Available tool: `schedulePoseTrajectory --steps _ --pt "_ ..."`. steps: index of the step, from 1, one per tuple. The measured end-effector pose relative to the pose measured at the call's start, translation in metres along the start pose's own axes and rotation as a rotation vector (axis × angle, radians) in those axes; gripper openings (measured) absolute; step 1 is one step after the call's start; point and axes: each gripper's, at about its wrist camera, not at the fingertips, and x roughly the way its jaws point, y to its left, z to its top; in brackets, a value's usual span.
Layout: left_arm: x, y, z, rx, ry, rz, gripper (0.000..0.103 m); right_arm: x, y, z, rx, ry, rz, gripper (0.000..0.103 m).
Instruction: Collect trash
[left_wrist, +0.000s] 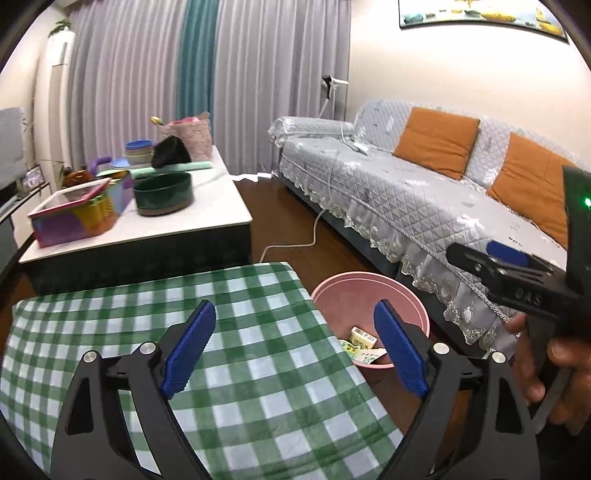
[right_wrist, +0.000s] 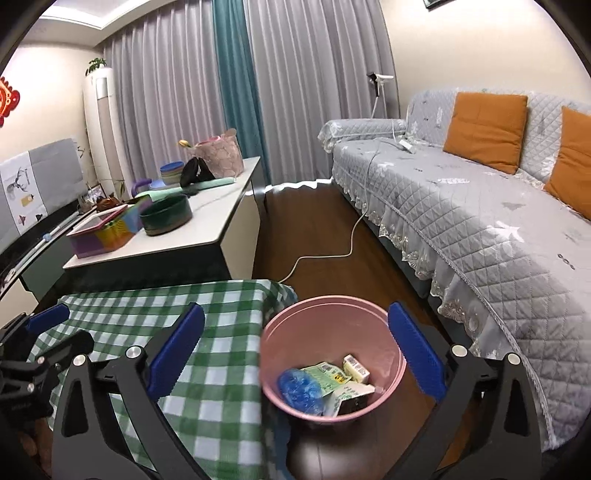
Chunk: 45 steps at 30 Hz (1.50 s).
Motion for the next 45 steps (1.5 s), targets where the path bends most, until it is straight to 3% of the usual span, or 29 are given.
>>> schedulePoseTrajectory --steps 9,16,24,45 --pt "-0.048 0.03 -0.044 -0.082 -0.026 0.134 0.094 -0.033 0.04 -0.05 -0.065 0.054 0.003 0.098" --pt "-0.047 0.047 -0.09 -0.21 0.051 0.226 0.094 -0.029 0.054 -0.086 -0.071 0.119 -0.005 0.098" --pt "-0.034 0.045 -0.11 -0.196 0.12 0.227 0.094 -0.018 0.061 -0.097 -0.094 0.145 -0.012 0.098" --pt "-0.024 0.047 -0.116 -0.224 0.145 0.217 0.094 -0.012 0.067 -0.1 -0.127 0.138 -0.052 0.098"
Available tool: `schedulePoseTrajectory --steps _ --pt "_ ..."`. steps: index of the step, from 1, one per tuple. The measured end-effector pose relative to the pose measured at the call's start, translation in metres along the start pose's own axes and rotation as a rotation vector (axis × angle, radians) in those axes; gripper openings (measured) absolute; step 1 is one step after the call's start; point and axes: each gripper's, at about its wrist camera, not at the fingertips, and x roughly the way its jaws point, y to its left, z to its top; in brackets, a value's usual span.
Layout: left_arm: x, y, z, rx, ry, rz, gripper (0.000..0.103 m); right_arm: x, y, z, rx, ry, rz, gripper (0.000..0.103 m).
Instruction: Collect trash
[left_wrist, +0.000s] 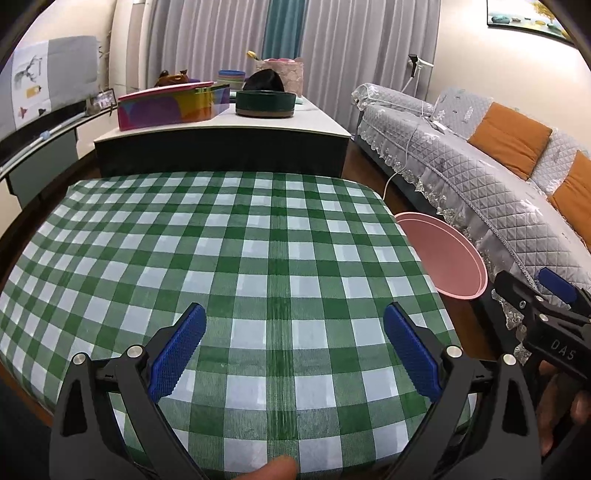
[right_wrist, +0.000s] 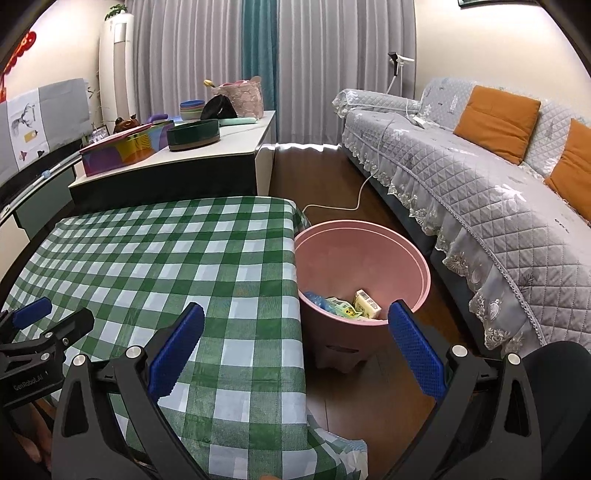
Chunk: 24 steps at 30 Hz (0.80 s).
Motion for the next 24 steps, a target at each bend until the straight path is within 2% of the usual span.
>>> schedulePoseTrajectory --steps 24 --pt "-0.0011 -0.0058 -0.0002 0.021 -0.014 -0.008 0.094 0.0012 -0.0031 -0.0009 0.003 0.0 -0.002 0.098"
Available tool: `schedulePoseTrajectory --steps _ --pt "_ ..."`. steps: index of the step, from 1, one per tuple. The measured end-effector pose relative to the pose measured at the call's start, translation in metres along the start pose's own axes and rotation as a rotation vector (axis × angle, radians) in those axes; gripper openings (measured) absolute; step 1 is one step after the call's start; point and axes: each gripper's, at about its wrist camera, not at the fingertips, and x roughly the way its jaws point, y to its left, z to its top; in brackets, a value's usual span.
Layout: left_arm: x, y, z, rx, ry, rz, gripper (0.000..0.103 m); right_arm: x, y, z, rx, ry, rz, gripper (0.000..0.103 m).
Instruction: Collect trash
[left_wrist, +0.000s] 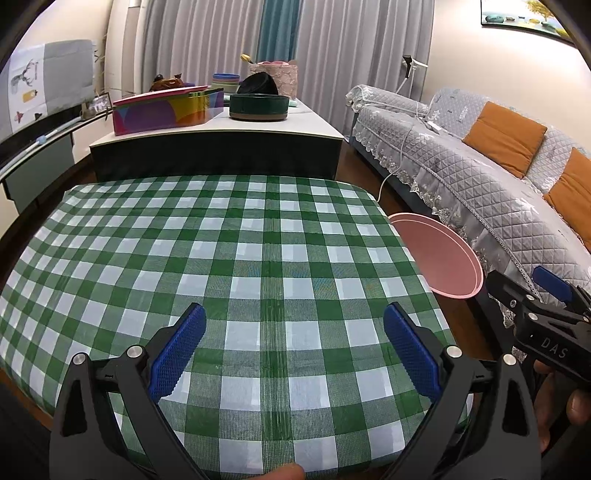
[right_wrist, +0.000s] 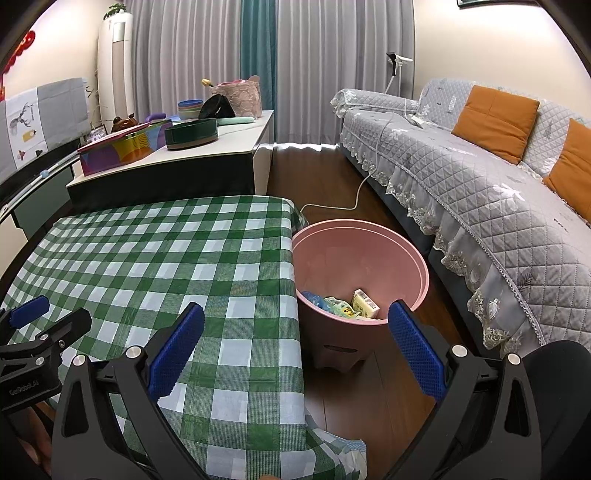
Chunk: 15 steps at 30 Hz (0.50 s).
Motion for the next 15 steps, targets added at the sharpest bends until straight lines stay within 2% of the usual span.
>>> schedulePoseTrajectory --steps 15 --pt "-0.0008 -0.0017 0.0009 0.006 -0.001 -0.004 0.094 0.0 0.0002 0.0 -0.001 0.0 0.0 0.098"
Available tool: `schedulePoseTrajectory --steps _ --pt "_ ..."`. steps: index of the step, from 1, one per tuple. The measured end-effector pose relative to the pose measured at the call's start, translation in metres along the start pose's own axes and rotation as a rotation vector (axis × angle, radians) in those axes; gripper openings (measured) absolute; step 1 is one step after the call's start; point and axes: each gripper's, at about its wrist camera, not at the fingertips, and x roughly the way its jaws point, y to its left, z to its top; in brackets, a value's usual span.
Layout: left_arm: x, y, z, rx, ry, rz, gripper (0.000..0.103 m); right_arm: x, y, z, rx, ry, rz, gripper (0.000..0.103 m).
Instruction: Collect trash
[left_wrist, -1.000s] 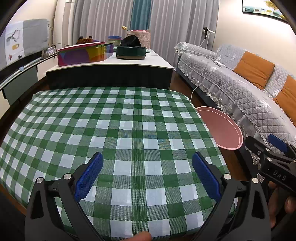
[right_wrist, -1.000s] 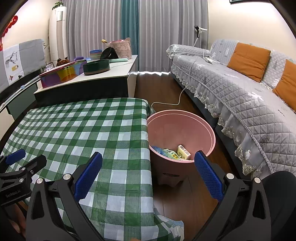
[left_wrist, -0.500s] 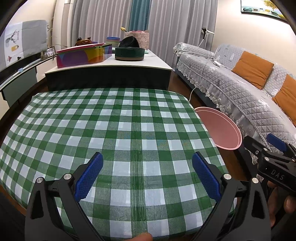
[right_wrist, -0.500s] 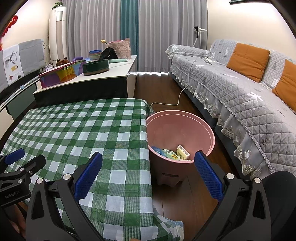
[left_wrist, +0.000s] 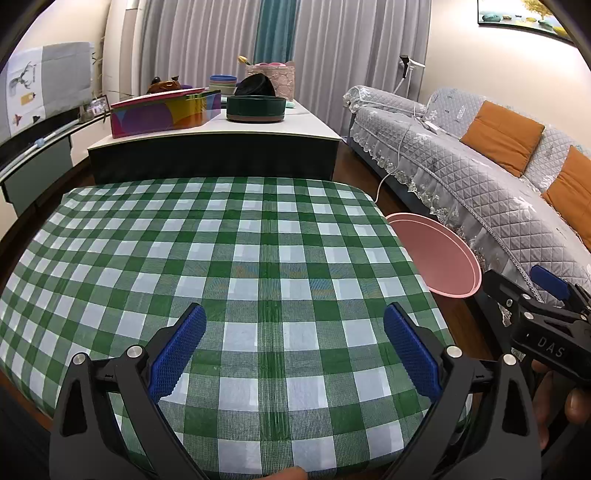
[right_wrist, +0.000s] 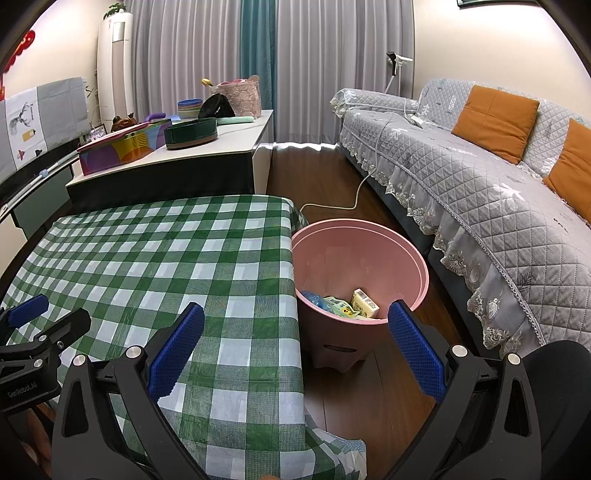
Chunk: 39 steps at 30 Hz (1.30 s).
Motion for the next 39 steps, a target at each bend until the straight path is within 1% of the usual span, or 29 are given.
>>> schedulePoseTrajectory --steps 22,39 --pt "0.0011 -0.0027 -0.0007 0.026 -0.001 0.004 0.094 0.0002 -0.0009 -0.0005 0.0 0.001 0.0 0.098" --pt "0.0034 0.0034 -0.0028 0.01 0.007 0.011 0.095 0.0001 -0.0017 -0.0005 0.0 0.0 -0.001 0.098"
